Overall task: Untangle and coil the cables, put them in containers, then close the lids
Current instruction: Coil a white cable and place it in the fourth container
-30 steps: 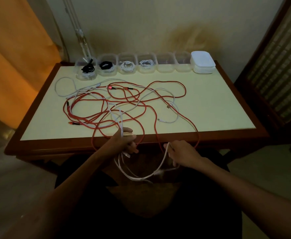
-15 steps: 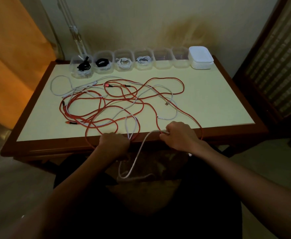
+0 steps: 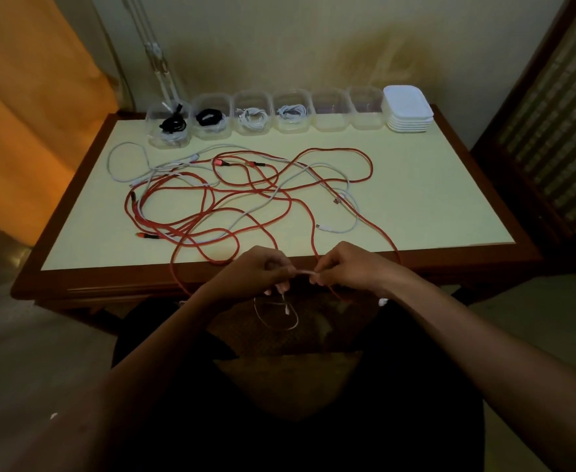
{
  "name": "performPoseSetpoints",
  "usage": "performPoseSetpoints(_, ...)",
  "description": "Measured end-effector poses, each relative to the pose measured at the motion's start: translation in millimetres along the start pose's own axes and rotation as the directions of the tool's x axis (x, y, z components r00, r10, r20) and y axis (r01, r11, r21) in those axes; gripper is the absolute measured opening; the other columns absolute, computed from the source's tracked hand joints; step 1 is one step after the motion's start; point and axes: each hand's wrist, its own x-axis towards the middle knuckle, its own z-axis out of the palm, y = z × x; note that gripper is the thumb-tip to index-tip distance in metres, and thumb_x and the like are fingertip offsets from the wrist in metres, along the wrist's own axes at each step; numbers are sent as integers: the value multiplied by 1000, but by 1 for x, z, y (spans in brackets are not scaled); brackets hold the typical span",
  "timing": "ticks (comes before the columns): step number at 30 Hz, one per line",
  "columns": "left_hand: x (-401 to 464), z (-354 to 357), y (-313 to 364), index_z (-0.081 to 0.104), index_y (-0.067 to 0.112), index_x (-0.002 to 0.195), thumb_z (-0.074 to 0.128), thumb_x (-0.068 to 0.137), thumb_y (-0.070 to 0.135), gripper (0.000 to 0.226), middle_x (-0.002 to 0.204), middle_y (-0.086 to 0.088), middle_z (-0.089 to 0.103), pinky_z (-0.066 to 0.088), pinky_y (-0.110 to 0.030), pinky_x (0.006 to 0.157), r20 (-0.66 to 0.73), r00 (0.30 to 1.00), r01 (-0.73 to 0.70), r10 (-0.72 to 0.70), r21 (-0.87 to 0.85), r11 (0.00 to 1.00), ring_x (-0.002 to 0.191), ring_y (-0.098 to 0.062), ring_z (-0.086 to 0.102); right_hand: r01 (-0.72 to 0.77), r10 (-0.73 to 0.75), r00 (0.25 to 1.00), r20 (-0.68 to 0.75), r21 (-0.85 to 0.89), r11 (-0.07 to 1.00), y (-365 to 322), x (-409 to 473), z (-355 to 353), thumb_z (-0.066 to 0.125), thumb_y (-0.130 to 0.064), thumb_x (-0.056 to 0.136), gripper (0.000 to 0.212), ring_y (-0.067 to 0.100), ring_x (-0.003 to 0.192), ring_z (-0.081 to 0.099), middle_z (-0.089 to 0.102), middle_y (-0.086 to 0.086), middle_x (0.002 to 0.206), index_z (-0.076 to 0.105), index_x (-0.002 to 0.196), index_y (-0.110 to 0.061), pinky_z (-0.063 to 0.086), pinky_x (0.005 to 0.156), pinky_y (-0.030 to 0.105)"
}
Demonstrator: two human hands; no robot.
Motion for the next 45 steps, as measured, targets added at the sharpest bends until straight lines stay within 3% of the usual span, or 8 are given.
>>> performPoseSetpoints(3, -1, 4, -8, 64, 16, 98, 52, 98, 19, 12, 94, -3, 71, 53, -18, 68, 36, 997, 72, -71, -31, 997, 82, -8, 69, -33, 41, 998, 56, -138, 990, 0, -2, -2, 70, -26, 90, 12, 10, 84, 61, 69, -6, 84, 79, 94, -18, 43, 74, 27)
performPoseSetpoints(9, -9, 17, -14, 64, 6, 112, 40, 101, 35, 39, 108, -17, 71, 57, -31, 77, 236, 939, 331, -251, -412, 849, 96, -24, 70, -83, 81, 996, 27, 520, 850, -6, 2, 5, 72, 3, 83, 29, 18, 73, 71, 72, 11, 88, 65, 109, -7, 57, 62, 29)
performPoseSetpoints(12, -15, 29, -15, 58, 8, 127, 35, 95, 55, 61, 121, -17, 67, 51, -39, 92, 426, 890, 409, -165, -581, 703, 116, -33, 62, -23, 68, 997, -43, 663, 749, -6, 9, 10, 71, 8, 82, 53, 20, 74, 72, 69, 16, 97, 56, 124, -20, 58, 64, 31)
performPoseSetpoints(15, -20, 35, -11, 53, 8, 130, 46, 95, 44, 51, 129, -21, 61, 48, -44, 97, 439, 898, 341, 4, -704, 623, 124, -38, 55, 66, 44, 985, -166, 603, 795, -8, 15, 15, 71, 4, 84, 28, 20, 77, 72, 73, 12, 88, 68, 109, -10, 59, 73, 30)
performPoseSetpoints(24, -24, 22, 5, 53, 8, 113, 50, 91, 6, 22, 82, -10, 59, 56, -38, 77, 242, 970, 218, 37, -923, 316, 79, -23, 64, 166, -4, 974, -228, 695, 700, 6, 30, 14, 61, -7, 93, 18, 34, 90, 73, 72, 24, 98, 70, 102, 5, 58, 78, 33)
performPoseSetpoints(34, -21, 33, 2, 55, 13, 129, 54, 90, 49, 53, 114, -15, 66, 50, -41, 90, 293, 954, 274, -59, -783, 558, 109, -30, 63, 224, -135, 973, -189, 620, 752, 7, 32, 18, 59, -25, 98, 26, 21, 104, 70, 75, 6, 108, 65, 114, -5, 54, 94, 34)
performPoseSetpoints(38, -22, 29, 1, 53, 12, 130, 50, 89, 55, 60, 118, -16, 66, 50, -41, 92, 307, 952, 271, -24, -797, 540, 110, -29, 64, 281, -140, 928, -346, 401, 872, 2, 32, 26, 63, -34, 94, 30, 13, 79, 73, 75, -1, 84, 64, 100, -4, 56, 74, 19)
performPoseSetpoints(45, -29, 21, -7, 43, 14, 144, 46, 96, 12, 48, 96, -16, 65, 50, -43, 87, 299, 940, 167, 165, -824, 542, 90, -30, 65, 287, -144, 854, -501, 222, 932, 9, 39, 32, 65, -37, 93, 37, 19, 53, 70, 71, 7, 65, 63, 86, -1, 56, 55, 26)
